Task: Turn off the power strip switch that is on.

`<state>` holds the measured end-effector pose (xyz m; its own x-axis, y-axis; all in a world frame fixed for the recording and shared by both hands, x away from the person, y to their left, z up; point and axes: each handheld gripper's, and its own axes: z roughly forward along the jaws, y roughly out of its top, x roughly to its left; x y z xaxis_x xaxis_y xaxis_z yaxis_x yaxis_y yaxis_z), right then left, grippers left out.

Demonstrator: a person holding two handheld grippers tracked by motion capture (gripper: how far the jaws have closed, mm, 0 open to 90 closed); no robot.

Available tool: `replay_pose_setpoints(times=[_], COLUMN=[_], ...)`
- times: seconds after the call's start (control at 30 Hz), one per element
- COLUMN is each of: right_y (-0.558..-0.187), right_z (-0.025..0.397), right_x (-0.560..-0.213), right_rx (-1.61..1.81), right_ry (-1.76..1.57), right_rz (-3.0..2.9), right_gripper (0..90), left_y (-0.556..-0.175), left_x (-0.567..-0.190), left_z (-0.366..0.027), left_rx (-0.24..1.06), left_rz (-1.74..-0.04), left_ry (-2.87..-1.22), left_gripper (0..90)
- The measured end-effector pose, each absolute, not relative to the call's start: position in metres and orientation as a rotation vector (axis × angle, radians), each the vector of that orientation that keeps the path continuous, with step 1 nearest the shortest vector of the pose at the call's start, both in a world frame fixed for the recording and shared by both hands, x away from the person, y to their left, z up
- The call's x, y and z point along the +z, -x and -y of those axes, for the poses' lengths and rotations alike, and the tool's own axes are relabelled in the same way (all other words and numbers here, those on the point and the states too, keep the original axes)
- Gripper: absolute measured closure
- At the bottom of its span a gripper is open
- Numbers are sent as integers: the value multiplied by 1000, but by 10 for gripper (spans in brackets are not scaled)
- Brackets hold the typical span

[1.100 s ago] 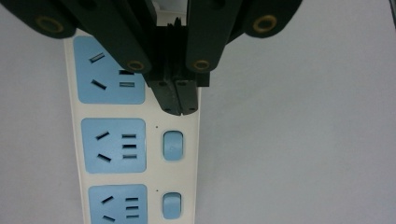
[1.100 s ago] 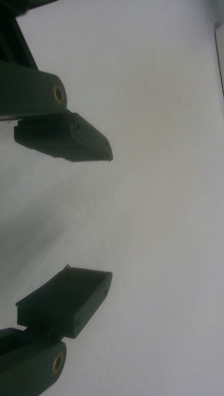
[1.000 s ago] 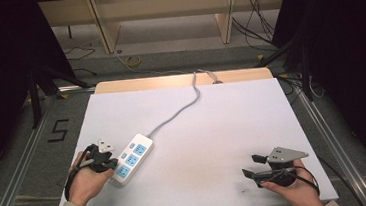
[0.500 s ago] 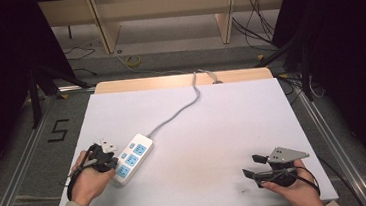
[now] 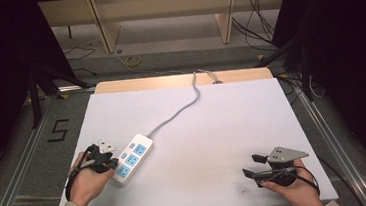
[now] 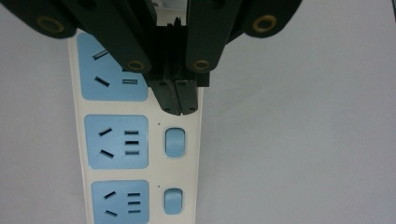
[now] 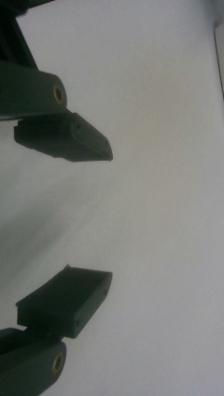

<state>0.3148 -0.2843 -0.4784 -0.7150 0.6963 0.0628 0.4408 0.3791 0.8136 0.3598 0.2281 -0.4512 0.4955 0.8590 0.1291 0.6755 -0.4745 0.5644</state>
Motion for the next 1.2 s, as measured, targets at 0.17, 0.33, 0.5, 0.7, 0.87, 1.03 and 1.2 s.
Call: replay_pose_setpoints(times=[0.17, 0.33, 0.5, 0.7, 0.87, 1.03, 1.2], right_y=[-315, -314, -315, -314, -314, -315, -314], right_z=[285, 284, 284, 284, 284, 285, 285], right_x=[-478, -478, -478, -478, -478, -478, -478], right_rx=[1255, 1255, 1257, 1259, 1256, 1256, 1255], right_ry=[-1000, -995, -995, -997, -995, -997, -993], right_rz=[-2351, -2350, -2350, -2347, -2350, -2350, -2350], right_gripper=[361, 361, 361, 361, 361, 361, 361], left_y=[-359, -360, -360, -360, -359, -359, -359], left_x=[-451, -451, -452, -453, -452, -453, -453], left_z=[-228, -228, -228, -229, -229, -232, -231], left_rx=[541, 541, 536, 532, 533, 519, 528], left_rz=[-1270, -1272, -1278, -1278, -1267, -1270, -1263], left_ry=[-2297, -2300, -2298, -2288, -2295, -2267, -2279], left_gripper=[898, 898, 899, 899, 898, 898, 898])
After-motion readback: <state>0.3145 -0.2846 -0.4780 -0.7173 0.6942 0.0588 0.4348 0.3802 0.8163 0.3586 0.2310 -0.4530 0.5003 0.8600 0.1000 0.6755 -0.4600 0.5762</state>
